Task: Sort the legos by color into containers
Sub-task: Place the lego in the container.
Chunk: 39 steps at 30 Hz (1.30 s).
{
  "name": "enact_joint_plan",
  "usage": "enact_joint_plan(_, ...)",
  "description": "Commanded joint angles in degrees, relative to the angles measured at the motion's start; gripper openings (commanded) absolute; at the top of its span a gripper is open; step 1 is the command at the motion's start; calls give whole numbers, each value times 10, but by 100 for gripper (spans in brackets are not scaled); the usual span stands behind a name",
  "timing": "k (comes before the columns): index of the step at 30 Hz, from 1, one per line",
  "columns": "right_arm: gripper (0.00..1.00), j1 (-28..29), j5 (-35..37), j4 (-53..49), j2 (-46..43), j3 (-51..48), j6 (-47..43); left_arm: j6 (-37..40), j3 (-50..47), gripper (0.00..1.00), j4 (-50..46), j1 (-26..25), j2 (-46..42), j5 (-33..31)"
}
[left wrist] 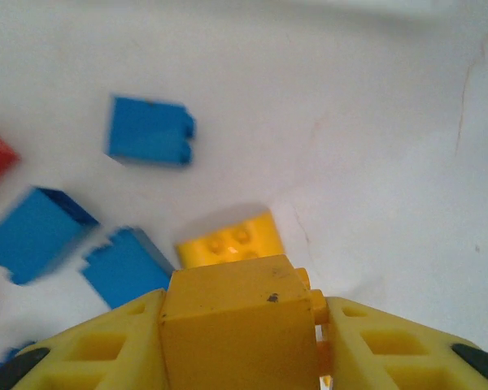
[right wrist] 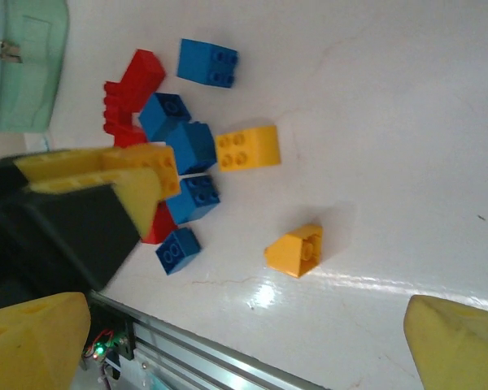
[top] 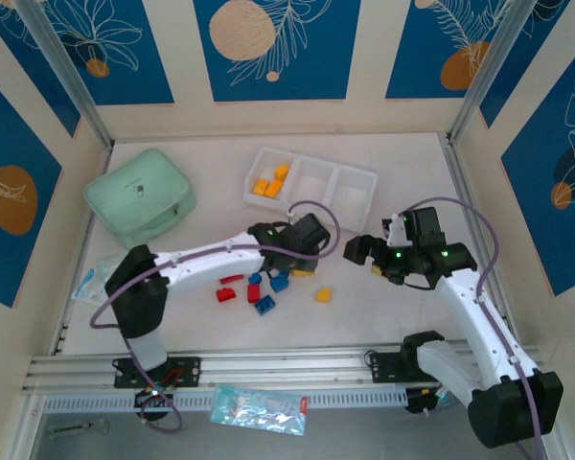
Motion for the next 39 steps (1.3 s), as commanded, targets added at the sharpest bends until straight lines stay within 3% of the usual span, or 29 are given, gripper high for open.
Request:
enact_joint_plan(1, 99, 17, -19, 38, 13, 23, 9, 56, 19, 43, -12, 53, -20, -46)
enact_joint_plan(9, 99, 60, 10, 122, 51, 35, 26, 141, 74, 41, 87, 165, 26, -38)
enact_joint_plan(15, 99, 62, 21, 139, 79, 43, 20, 177, 174, 42, 109, 221, 126, -16)
enact_joint_plan(23, 99, 62, 14, 151, 105, 41, 18, 207, 308, 43, 101, 258, 253, -2)
enact_joint_plan(29, 99, 61, 23, 142, 106, 44, 14, 214, 382, 53, 54, 268, 306, 28)
enact_joint_plan(31, 99, 61, 25, 140, 103, 45, 15, 219, 393, 61, 45, 269, 308, 33)
enact_joint_plan(35, 99, 57, 27, 133, 97, 47, 11, 226, 396, 66, 28, 269, 289, 49)
enact_joint_plan(39, 99, 52, 23, 107, 90, 57, 5, 237, 386, 67, 4, 268, 251, 113)
